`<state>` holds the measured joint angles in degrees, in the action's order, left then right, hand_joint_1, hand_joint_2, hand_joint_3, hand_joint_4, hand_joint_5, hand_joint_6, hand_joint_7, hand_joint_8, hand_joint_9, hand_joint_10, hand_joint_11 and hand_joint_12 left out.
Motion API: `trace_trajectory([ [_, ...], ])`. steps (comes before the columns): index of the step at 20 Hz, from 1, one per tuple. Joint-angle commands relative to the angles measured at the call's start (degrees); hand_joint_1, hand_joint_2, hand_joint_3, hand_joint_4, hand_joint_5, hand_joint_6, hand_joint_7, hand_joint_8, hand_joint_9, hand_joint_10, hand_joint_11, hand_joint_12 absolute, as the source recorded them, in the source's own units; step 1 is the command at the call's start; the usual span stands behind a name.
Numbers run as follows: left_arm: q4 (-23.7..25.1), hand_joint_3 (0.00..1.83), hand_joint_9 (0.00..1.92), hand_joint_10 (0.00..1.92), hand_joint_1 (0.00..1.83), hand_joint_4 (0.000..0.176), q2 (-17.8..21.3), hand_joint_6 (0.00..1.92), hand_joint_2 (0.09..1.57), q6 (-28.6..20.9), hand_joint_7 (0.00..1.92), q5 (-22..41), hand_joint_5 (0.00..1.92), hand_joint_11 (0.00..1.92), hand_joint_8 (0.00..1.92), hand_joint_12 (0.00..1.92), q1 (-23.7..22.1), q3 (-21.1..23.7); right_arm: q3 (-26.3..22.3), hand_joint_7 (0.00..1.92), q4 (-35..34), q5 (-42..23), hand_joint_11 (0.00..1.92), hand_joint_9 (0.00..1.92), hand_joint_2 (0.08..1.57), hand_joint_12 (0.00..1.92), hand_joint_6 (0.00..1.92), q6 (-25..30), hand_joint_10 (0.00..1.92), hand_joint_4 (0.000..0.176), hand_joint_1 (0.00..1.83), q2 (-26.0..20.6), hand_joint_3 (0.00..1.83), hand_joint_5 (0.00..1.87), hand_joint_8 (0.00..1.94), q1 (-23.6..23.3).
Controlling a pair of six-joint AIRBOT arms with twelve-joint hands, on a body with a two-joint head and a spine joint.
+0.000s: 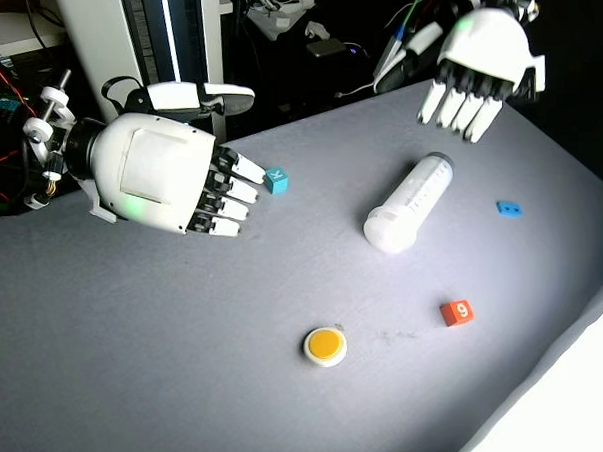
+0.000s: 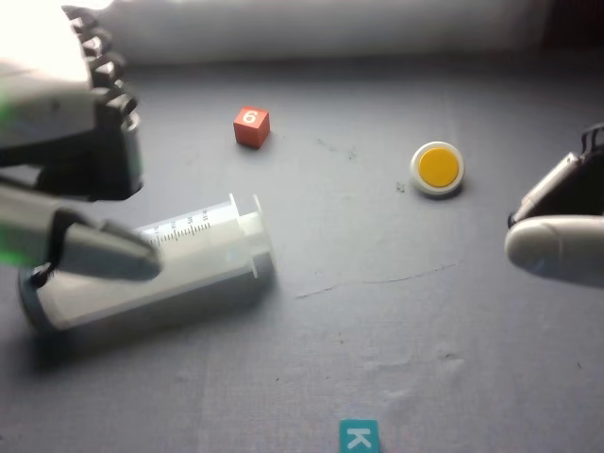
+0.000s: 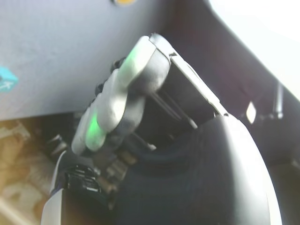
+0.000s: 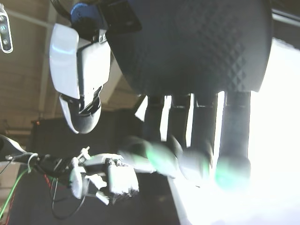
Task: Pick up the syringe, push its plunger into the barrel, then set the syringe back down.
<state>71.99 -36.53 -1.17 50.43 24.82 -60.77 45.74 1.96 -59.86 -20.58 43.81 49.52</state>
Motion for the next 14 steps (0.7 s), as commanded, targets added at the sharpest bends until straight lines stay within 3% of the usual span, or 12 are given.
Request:
trace_trajectory([
  [1,-2.85,0.00,1.56,1.92,0.11,0.141,0.40,1.92,1.13,0.49,1.54,6.39,1.46,1.40,1.92,1.92,-0.29,-0.05,-0.10,1.60,-0.80,-6.32,1.67,1.63,1.05,1.92,1.92,0.20,1.92,0.125,0.00,-0.11,0.00,1.51,1.94,-0.71],
  [5,-0.98,0.00,1.56,1.92,0.10,0.150,2.10,1.92,1.13,1.77,1.54,11.56,1.46,1.40,1.92,1.92,-0.74,-0.41,-0.09,1.60,-0.64,-2.61,1.67,1.63,1.05,1.92,1.92,-6.18,1.92,0.136,0.00,-0.38,0.00,1.51,1.94,-0.46],
  [6,-0.61,0.00,1.56,1.92,0.08,0.171,2.12,1.92,1.13,2.20,1.53,12.53,1.45,1.46,1.92,1.92,-0.76,-0.77,-0.09,1.59,-0.38,-0.63,1.66,1.62,1.06,1.92,1.92,-8.27,1.92,0.135,0.00,-0.40,0.00,1.50,1.94,-0.74],
  [8,-0.50,0.00,1.56,1.92,0.07,0.176,2.29,1.92,1.12,2.42,1.53,12.75,1.45,1.47,1.92,1.92,-1.05,-0.82,-0.09,1.59,1.27,4.71,1.66,1.62,1.06,1.92,1.92,-15.17,1.92,0.134,0.00,-0.55,0.00,1.50,1.94,-1.64],
  [9,-0.51,0.07,1.69,1.92,0.94,0.156,2.36,1.92,1.27,2.42,1.65,12.76,1.50,1.58,1.92,1.92,-1.09,-0.79,-0.10,1.64,1.68,5.85,1.77,1.70,1.32,1.92,1.92,-18.54,1.92,0.134,0.83,-0.62,0.00,1.50,1.94,-1.80],
  [10,-0.51,0.04,1.72,1.92,1.16,0.144,2.48,1.92,1.30,2.46,1.68,12.91,1.52,1.61,1.92,1.92,-1.17,-0.80,-0.10,1.64,1.92,6.05,1.79,1.71,1.36,1.92,1.92,-22.50,1.92,0.137,1.04,-0.64,0.00,1.49,1.94,-1.91],
  [11,-0.52,0.03,1.73,1.92,1.28,0.142,2.48,1.92,1.31,2.46,1.69,13.39,1.51,1.63,1.92,1.92,-1.23,-1.01,-0.10,1.66,1.92,6.07,1.80,1.73,1.41,1.92,1.92,-22.49,1.92,0.130,1.08,-0.64,0.01,1.49,1.94,-1.97],
  [12,-0.52,0.04,1.73,1.92,1.28,0.141,2.43,1.92,1.34,2.45,1.68,14.42,1.52,1.66,1.92,1.92,-1.28,-1.38,-0.10,1.66,1.91,6.10,1.81,1.74,1.44,1.92,1.92,-22.49,1.92,0.068,1.03,-0.63,0.01,1.51,1.94,-2.19],
  [14,-0.72,0.04,1.72,1.92,1.29,0.124,2.20,1.92,1.34,2.44,1.67,18.82,1.54,1.67,1.92,1.92,-1.49,-2.34,-0.09,1.64,1.87,6.11,1.80,1.72,1.42,1.92,1.92,-21.76,1.92,0.038,1.05,-0.62,0.00,1.48,1.94,-2.84],
])
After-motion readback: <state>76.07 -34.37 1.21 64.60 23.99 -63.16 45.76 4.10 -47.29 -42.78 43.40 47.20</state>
